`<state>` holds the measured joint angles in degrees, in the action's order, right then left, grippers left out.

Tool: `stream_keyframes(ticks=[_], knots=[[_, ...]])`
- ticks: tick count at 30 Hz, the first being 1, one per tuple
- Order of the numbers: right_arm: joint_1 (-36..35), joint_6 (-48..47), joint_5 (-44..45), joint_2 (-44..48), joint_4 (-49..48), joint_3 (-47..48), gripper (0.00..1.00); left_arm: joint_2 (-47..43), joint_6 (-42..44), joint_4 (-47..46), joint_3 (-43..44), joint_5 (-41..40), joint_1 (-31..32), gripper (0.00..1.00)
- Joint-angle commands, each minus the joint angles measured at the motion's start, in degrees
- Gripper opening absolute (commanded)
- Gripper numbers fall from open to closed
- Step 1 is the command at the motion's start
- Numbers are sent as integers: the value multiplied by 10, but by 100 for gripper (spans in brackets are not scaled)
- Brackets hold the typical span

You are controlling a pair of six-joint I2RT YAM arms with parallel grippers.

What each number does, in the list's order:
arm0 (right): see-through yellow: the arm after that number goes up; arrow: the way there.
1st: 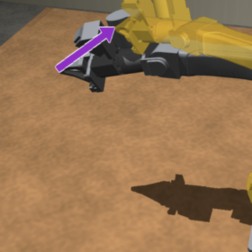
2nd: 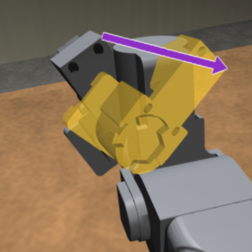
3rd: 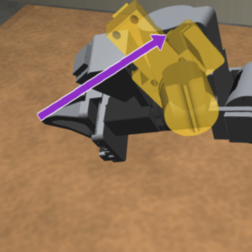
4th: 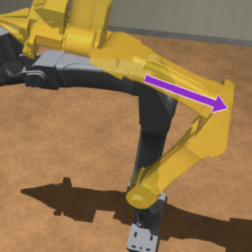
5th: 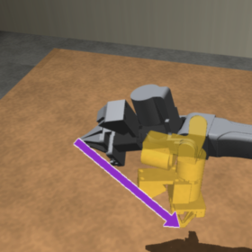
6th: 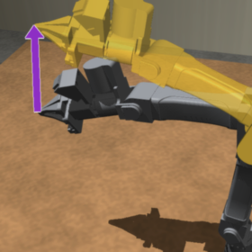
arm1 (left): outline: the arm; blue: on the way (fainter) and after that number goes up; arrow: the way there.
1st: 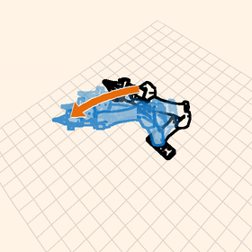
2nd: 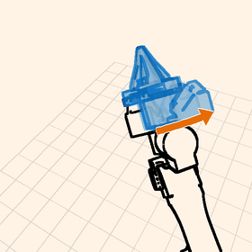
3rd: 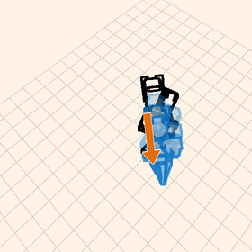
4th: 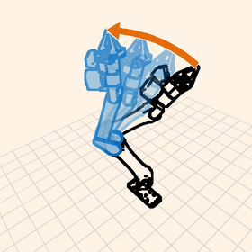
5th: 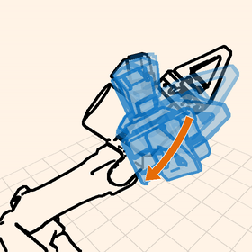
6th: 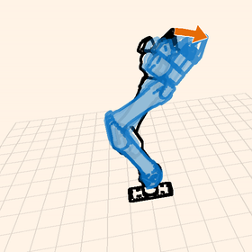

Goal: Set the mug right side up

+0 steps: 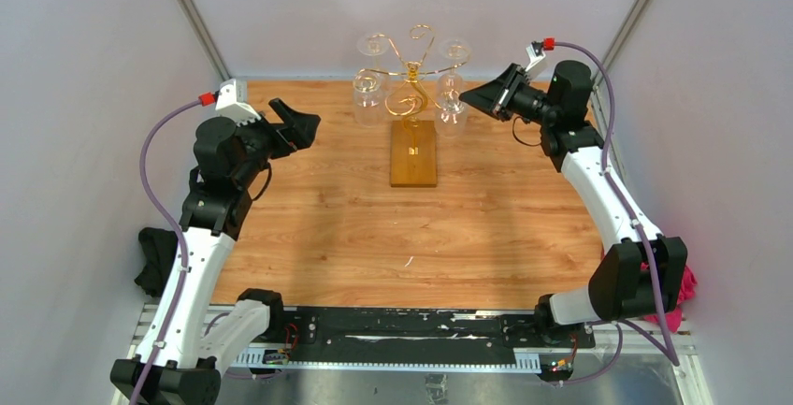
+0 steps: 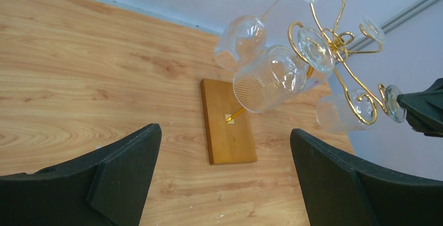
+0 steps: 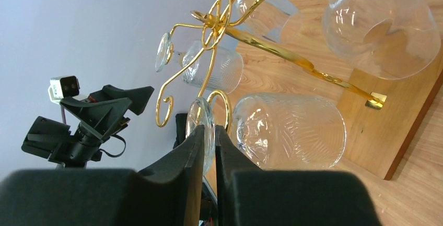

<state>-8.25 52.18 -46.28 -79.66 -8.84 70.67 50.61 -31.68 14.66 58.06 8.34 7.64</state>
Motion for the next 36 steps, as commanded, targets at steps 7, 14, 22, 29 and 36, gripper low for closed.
stream_keyframes(ticks=[7,14,22,29,36], knots=[[-12,15,-2,-3,30,33,0,-7,0,-9,-7,-2,2,100],[-11,76,2,-4,24,18,0,-7,0,-9,-8,-2,1,100],[-11,116,8,20,-19,-10,0,-7,1,-9,-11,-4,2,100],[-11,132,6,24,-30,-7,0,-6,-1,-14,-15,-1,1,99],[-11,148,-8,29,-47,-5,0,-5,0,-13,-14,-2,2,99]])
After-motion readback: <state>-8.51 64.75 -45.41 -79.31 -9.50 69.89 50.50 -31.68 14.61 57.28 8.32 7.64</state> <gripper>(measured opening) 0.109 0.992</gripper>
